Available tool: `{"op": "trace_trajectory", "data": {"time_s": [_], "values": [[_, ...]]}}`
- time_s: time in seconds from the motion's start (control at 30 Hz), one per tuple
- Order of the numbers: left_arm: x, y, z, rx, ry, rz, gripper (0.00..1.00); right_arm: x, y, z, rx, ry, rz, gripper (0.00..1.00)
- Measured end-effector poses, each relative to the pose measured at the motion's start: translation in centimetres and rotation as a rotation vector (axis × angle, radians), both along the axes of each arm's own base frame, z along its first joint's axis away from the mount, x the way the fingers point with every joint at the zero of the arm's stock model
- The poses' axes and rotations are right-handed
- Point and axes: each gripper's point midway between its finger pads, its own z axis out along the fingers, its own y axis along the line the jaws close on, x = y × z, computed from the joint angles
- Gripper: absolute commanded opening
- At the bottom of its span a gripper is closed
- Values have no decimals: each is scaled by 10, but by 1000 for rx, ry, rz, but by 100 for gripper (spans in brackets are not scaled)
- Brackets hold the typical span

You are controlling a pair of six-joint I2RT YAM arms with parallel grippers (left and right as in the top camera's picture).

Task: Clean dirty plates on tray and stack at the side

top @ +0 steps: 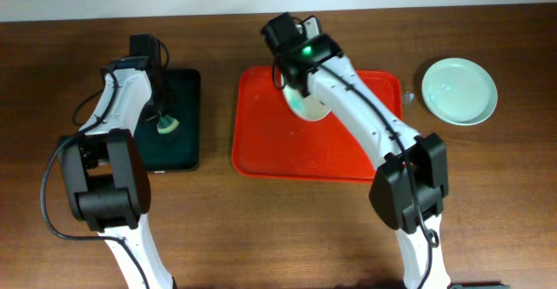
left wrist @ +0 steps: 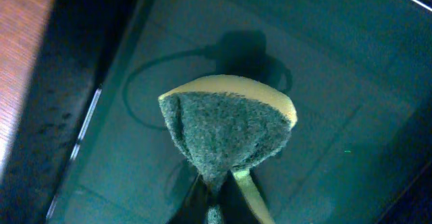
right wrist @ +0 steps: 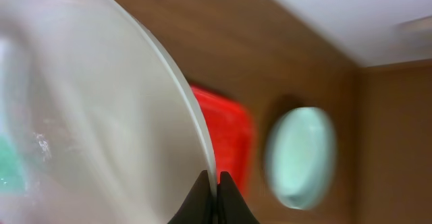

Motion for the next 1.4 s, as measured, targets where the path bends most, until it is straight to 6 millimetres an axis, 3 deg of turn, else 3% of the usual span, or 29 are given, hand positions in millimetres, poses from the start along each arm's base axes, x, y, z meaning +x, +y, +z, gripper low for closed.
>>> {"op": "trace_trajectory", "data": {"time_s": [0.13, 0.17, 0.2, 0.23, 0.37, 0.43, 0.5, 0.57, 0.63, 0.67, 0.73, 0.8, 0.83, 0.9, 0.93, 0.97, 1.0, 1.03, 1.07, 1.13, 1.23, 1.4], "values": [[0, -2, 0, -12, 0, 6, 53, -10, 18, 45, -336, -103, 71, 4], [-2, -2, 4, -14, 10, 7, 67, -14, 27, 53, -405, -109, 101, 4], [-3, -3, 10, -18, 17, 6, 90, -16, 31, 57, -449, -100, 124, 4], [0, -3, 19, -23, 4, 5, 99, -18, 33, 62, -491, -98, 136, 4], [14, -7, 98, -38, -184, -3, 99, -29, 34, 99, -707, -171, 88, 4], [14, -7, 104, -39, -195, -4, 99, -29, 40, 94, -682, -162, 110, 4], [12, -8, 103, -40, -184, -3, 99, -27, 54, 47, -501, 34, 286, 4], [12, -8, 103, -42, -183, -4, 99, -24, 44, 53, -524, 16, 248, 4], [12, -8, 103, -42, -183, -4, 99, -13, 9, 75, -569, -84, 93, 4], [12, -8, 103, -42, -183, -4, 99, -8, -3, 74, -544, -81, 67, 4], [12, -8, 103, -43, -183, -4, 99, 11, -35, 30, -238, 56, 86, 4], [12, -8, 103, -43, -183, -4, 99, 26, -79, -16, 173, 194, 77, 4], [12, -8, 103, -43, -183, -4, 99, 32, -115, -29, 406, 223, 39, 4], [12, -8, 103, -43, -183, -4, 99, 32, -175, -32, 709, 202, -29, 4], [12, -8, 103, -43, -183, -4, 99, 28, -218, -29, 838, 154, -93, 4], [12, -8, 103, -43, -183, -4, 99, 16, -280, -27, 944, 83, -215, 4], [12, -8, 103, -43, -183, -4, 99, 5, -313, -27, 998, 42, -291, 4], [12, -8, 103, -43, -183, -4, 99, -2, -330, -29, 1043, 21, -346, 4], [12, -8, 103, -43, -183, -4, 99, -17, -365, -43, 1110, -10, -467, 4], [12, -8, 103, -43, -183, -4, 99, -45, -415, -73, 1183, -35, -651, 4], [12, -8, 103, -43, -183, -4, 99, -64, -441, -103, 1198, -32, -771, 4], [12, -8, 103, -43, -183, -4, 99, -46, -422, -115, 1180, -20, -728, 4]]}}
